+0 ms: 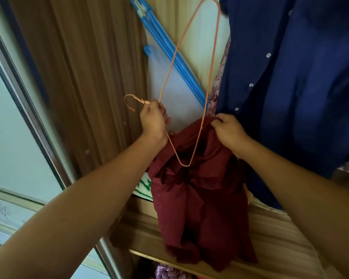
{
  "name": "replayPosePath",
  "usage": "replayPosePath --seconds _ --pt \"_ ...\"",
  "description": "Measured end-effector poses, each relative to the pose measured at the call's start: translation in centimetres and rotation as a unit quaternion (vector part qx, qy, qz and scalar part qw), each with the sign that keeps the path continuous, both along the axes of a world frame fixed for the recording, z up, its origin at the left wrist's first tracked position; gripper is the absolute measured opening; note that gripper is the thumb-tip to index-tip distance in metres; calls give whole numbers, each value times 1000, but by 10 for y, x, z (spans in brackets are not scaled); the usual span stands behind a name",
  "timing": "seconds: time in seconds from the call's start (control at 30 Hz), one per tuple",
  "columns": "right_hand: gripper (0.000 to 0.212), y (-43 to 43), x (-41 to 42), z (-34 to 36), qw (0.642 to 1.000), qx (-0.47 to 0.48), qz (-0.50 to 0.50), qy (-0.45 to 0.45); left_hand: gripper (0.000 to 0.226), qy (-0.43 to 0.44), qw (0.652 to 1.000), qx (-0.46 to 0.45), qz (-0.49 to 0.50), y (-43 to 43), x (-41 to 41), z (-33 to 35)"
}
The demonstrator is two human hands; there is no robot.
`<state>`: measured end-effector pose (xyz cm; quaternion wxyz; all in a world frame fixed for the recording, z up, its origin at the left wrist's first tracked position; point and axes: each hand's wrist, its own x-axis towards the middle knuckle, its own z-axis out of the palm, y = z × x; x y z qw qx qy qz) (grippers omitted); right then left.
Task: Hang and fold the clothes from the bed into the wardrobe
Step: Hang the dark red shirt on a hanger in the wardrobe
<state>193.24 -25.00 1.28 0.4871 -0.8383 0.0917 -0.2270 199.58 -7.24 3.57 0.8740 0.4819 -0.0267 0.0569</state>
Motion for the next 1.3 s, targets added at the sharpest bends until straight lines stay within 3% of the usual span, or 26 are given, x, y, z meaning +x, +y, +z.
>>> replayPosePath --seconds 0.17,0.3,0.5,0.6,0.67,0.73,0.97,1.07,1.13,1.23,1.3 --pt "18 -9 -17 61 990 137 41 -10 31 -93 994 55 29 -3 3 -11" --pt "10 -24 -27 89 974 212 67 33 32 -131 986 90 46 0 9 -22" --pt "17 -43 -27 109 949 315 18 7 31 -174 957 203 116 5 21 -30" --pt "23 -47 -28 120 978 206 -12 -21 28 -206 935 250 144 9 23 -36" --pt "17 -53 -31 128 998 46 -27 -27 29 -224 917 287 162 13 23 -37" --pt "13 -58 -34 137 996 -84 -35 -16 29 -245 894 334 171 17 21 -38" --pt "13 -27 -33 130 993 -80 84 20 29 -291 849 423 124 -6 -2 -39" --pt "20 -25 -30 117 980 -130 125 84 30 -308 839 434 112 -13 -10 -29" --pt "20 -32 -30 105 964 -231 115 70 31 -309 842 432 97 -14 -10 -23" --pt "9 -44 -35 83 910 -389 76 123 33 -300 853 422 72 -12 -8 -20" --pt "21 -50 -37 67 881 -448 73 136 34 -295 865 404 32 -14 -6 -23"
